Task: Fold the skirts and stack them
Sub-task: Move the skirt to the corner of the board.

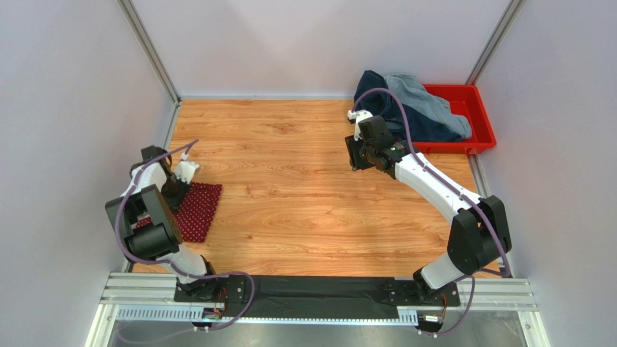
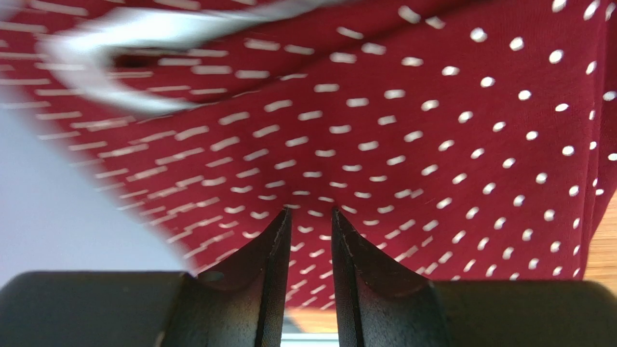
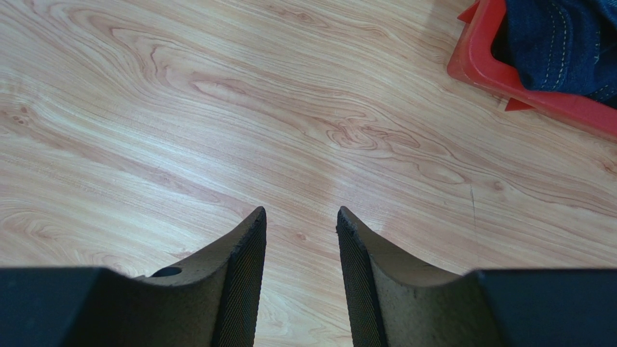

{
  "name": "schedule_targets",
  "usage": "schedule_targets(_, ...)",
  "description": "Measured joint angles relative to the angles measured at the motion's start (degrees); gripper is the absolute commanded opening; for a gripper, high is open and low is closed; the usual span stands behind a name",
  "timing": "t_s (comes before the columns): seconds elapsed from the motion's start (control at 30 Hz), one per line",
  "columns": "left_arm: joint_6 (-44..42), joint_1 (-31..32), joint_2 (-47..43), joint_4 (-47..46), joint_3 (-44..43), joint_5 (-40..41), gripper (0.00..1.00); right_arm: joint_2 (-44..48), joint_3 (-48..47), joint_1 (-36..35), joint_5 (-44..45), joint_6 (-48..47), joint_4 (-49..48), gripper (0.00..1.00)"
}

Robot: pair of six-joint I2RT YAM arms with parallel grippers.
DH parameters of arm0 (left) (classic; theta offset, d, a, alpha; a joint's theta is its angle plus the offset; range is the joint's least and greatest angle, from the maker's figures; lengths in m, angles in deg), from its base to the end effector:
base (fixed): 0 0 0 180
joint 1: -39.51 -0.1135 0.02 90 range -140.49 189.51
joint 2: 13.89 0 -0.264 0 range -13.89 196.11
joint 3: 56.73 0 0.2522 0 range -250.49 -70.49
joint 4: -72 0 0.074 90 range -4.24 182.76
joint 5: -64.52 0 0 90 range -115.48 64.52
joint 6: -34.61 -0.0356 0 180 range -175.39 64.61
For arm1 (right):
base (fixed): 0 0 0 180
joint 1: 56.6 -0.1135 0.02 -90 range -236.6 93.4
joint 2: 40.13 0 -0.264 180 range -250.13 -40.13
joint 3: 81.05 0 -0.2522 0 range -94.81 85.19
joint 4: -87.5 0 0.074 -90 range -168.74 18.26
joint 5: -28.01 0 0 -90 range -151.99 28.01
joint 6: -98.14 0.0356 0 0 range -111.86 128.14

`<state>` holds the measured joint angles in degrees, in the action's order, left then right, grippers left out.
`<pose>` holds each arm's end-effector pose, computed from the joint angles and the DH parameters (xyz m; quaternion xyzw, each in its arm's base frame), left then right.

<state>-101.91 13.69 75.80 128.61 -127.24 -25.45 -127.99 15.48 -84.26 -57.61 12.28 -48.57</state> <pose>0.2553 0.1236 0.1884 0.1782 0.9762 0.0732 0.0997 0.2975 0.1528 0.2762 -0.1770 0.9171 0.0630 0.3517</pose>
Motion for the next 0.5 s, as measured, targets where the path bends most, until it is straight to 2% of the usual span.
schedule_targets(0.23,2.58,-0.22,2.64,-2.69,4.00,0.55,0.33,1.36,0.37,0.00,-0.37,0.52,-0.15,0.43)
schedule_targets(0.5,2.73,-2.23,-3.52,-8.55,10.64,0.48,0.33,4.00,1.14,0.00,-0.24,0.55,-0.07,0.43)
